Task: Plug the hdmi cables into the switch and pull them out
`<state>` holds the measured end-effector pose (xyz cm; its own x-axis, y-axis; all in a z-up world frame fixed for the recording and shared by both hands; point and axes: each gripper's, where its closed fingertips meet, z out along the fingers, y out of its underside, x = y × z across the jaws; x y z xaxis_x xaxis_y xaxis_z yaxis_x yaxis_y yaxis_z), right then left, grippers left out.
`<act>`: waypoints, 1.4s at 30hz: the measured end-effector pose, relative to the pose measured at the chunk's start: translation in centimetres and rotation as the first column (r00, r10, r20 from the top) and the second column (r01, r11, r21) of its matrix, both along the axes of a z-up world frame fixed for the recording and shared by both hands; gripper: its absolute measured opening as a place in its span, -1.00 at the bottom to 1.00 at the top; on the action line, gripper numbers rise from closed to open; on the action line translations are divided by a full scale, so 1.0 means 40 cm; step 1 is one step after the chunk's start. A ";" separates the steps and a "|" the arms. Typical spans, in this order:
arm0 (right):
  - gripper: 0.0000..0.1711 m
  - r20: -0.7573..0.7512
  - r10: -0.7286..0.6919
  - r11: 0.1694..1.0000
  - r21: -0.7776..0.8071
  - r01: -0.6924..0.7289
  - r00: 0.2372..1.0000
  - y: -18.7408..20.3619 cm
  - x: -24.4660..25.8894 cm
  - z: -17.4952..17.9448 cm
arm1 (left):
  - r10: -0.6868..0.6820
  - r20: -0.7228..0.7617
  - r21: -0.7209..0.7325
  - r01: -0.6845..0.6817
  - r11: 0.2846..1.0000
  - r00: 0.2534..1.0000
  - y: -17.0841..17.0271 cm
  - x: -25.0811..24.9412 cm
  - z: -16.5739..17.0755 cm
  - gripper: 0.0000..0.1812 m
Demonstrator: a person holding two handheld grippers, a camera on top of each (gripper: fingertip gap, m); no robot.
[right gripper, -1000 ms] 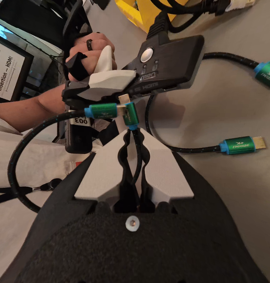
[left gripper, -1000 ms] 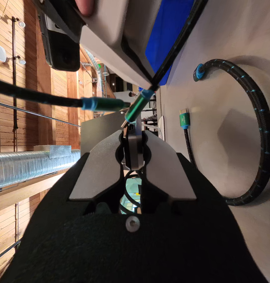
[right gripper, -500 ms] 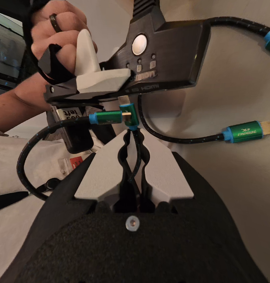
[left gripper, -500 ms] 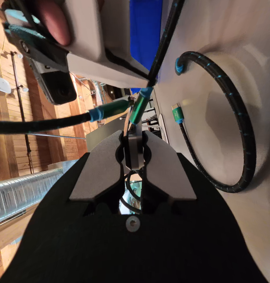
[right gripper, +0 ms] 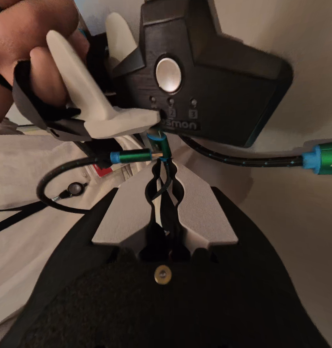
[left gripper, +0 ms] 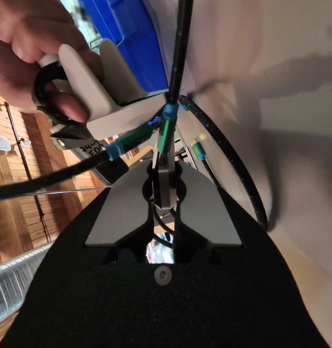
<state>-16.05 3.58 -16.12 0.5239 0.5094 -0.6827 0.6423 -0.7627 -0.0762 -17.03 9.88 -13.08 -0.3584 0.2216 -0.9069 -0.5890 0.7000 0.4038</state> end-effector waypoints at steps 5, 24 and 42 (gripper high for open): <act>-0.92 0.021 0.043 0.998 -0.049 -0.042 0.999 0.007 0.008 0.009 | 0.012 -0.002 -0.021 -0.012 1.000 1.000 0.008 -0.007 -0.005 -0.77; -0.92 -0.320 -0.092 0.767 0.581 0.272 0.943 0.100 -0.038 0.171 | 0.205 0.265 -0.261 -0.134 0.956 0.942 0.092 -0.055 0.090 -0.77; -0.68 -0.657 -0.146 0.323 0.675 0.663 0.740 0.095 0.017 0.264 | 0.325 0.400 -0.522 -0.078 0.849 0.857 0.117 -0.062 0.156 -0.77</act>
